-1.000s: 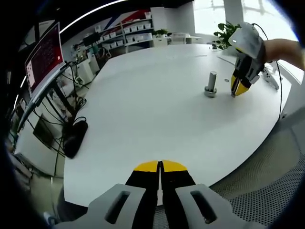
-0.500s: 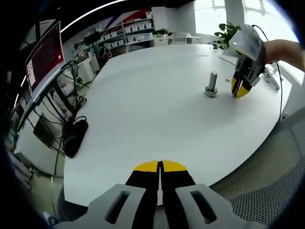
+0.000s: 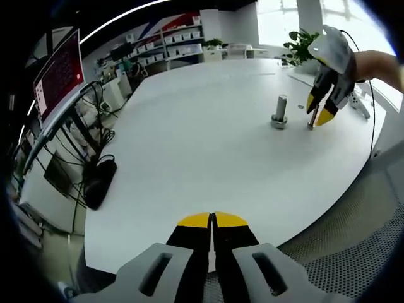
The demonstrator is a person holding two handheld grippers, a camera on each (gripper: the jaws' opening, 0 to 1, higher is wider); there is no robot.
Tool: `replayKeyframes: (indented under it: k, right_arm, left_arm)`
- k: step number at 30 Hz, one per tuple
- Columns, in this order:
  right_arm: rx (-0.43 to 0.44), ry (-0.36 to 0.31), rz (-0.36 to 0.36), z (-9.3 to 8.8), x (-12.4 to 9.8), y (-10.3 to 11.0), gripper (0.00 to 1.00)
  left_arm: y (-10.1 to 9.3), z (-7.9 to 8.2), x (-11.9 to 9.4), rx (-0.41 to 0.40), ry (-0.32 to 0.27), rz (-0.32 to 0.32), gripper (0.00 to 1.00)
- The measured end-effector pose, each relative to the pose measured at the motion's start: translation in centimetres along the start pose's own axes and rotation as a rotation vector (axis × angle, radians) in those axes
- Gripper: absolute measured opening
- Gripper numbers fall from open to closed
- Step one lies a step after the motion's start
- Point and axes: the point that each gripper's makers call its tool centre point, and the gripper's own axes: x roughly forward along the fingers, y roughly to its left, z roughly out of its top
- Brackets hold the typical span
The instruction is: Place the washer onto the threaded stud by aligning its center hole with the stud, sliding it down to the base, and recovering from edge contact or off-axis alignment until the washer reaches the visible bottom stop.
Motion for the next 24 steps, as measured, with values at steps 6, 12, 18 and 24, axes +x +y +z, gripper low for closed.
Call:
replayKeyframes:
  k: [6,12,18,24]
  right_arm:
    - [0.027,-0.049,-0.032,0.1,-1.2,-0.4,0.29]
    - [0.104,-0.149,-0.09,1.1,-2.8,-1.3,0.31]
    - [0.175,-0.234,-0.108,1.5,-4.3,-1.6,0.31]
    - [0.235,-0.271,-0.134,0.4,-5.3,-2.0,0.31]
  left_arm:
    - [0.0,-0.1,0.0,0.004,0.003,-0.001,0.0]
    - [0.0,0.0,0.0,0.005,0.002,-0.001,0.0]
    - [0.0,0.1,-0.1,0.002,-0.005,-0.002,0.0]
    - [-0.1,0.2,-0.2,-0.001,-0.015,-0.003,0.0]
